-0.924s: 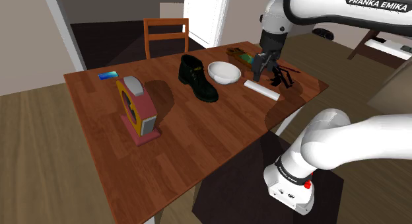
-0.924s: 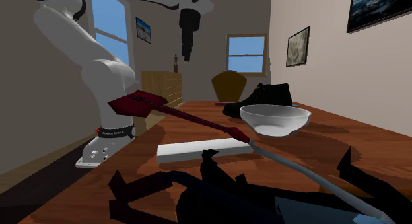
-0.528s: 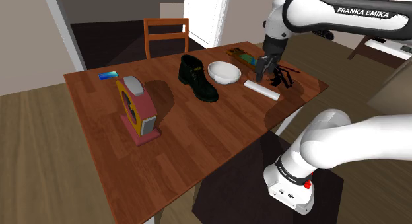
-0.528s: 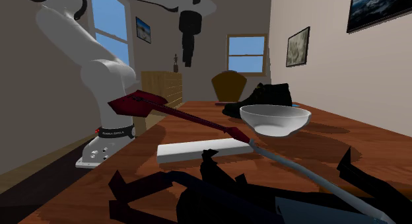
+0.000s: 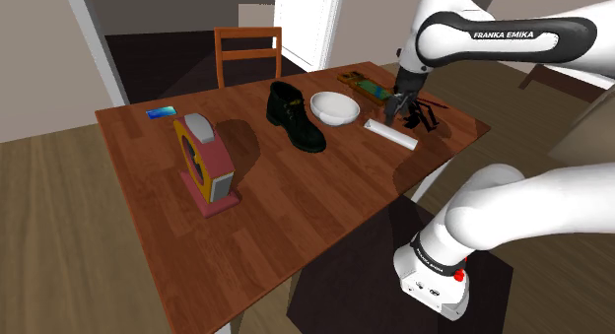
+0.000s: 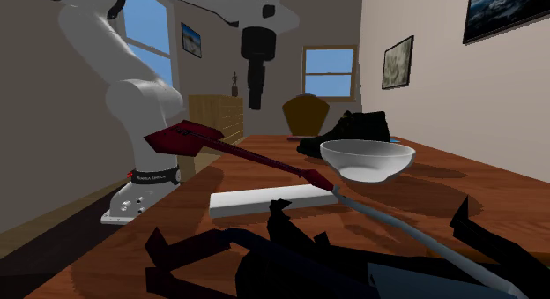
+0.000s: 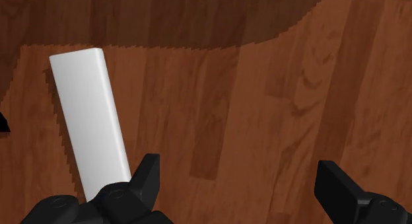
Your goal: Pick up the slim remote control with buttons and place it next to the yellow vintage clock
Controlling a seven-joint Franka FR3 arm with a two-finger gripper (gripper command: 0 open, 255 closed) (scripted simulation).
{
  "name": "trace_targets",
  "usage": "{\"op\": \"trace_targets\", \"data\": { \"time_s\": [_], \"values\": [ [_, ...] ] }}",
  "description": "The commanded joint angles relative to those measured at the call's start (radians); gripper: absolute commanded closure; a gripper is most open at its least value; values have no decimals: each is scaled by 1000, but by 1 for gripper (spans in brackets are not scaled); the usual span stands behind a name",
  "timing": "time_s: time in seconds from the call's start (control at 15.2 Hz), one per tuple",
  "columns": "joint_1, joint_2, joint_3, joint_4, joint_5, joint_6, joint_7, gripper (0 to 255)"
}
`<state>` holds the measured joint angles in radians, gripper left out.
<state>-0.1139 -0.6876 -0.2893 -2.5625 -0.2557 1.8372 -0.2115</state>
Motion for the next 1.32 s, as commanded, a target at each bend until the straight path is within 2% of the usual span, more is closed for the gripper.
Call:
{"op": "trace_targets", "data": {
  "time_s": [0.0,0.26,0.46,0.79,1.25],
  "values": [
    [-9,51,-52,4,-16,62,-45,0],
    [-18,159,-158,20,-28,180,-140,0],
    [-12,257,-239,47,-12,267,-221,0],
    [22,454,-376,120,88,400,-394,0],
    [37,541,-407,93,145,503,-447,0]
  ]
}}
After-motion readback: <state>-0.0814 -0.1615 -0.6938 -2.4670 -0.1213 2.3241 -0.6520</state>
